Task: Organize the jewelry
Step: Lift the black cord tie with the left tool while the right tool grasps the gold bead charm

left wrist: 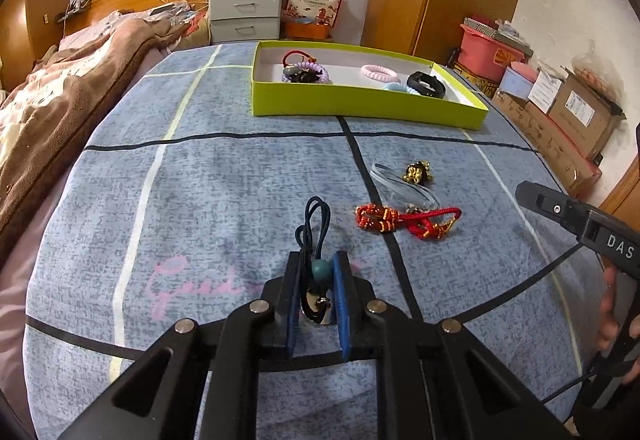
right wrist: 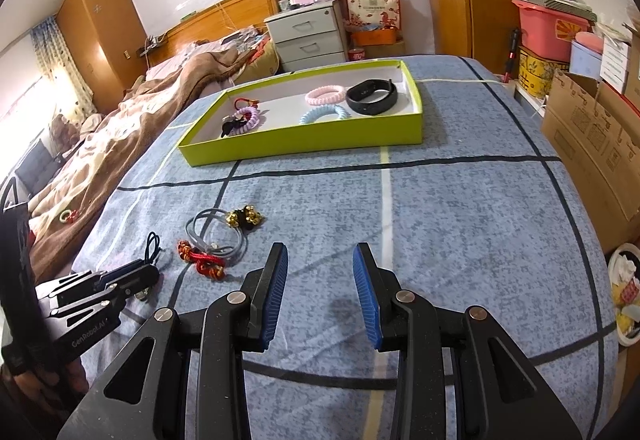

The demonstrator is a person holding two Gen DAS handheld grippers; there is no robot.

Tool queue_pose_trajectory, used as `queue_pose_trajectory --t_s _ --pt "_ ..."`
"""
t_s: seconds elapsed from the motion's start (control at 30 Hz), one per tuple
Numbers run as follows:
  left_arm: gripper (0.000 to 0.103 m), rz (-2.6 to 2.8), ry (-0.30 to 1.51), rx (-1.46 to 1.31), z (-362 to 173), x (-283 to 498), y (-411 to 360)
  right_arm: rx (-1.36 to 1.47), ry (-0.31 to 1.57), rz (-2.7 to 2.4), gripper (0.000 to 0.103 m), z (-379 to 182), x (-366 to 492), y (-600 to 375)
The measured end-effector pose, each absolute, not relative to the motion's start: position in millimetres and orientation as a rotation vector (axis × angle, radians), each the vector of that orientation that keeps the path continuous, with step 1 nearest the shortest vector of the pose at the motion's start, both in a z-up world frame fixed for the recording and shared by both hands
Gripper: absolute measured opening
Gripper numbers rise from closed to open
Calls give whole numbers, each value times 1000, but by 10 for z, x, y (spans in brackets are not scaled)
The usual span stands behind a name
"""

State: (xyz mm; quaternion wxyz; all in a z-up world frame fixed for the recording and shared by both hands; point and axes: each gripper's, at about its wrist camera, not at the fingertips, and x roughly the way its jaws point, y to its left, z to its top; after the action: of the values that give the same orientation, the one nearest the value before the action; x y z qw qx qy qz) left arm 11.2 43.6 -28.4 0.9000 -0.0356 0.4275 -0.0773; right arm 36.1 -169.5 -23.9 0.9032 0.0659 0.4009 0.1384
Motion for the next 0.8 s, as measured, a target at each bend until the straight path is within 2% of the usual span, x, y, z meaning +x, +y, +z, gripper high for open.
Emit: queue_pose_trajectory --t_s 0.8 --pt "16 -132 872 -147 -246 222 738 135 890 522 35 -311 529 -1227"
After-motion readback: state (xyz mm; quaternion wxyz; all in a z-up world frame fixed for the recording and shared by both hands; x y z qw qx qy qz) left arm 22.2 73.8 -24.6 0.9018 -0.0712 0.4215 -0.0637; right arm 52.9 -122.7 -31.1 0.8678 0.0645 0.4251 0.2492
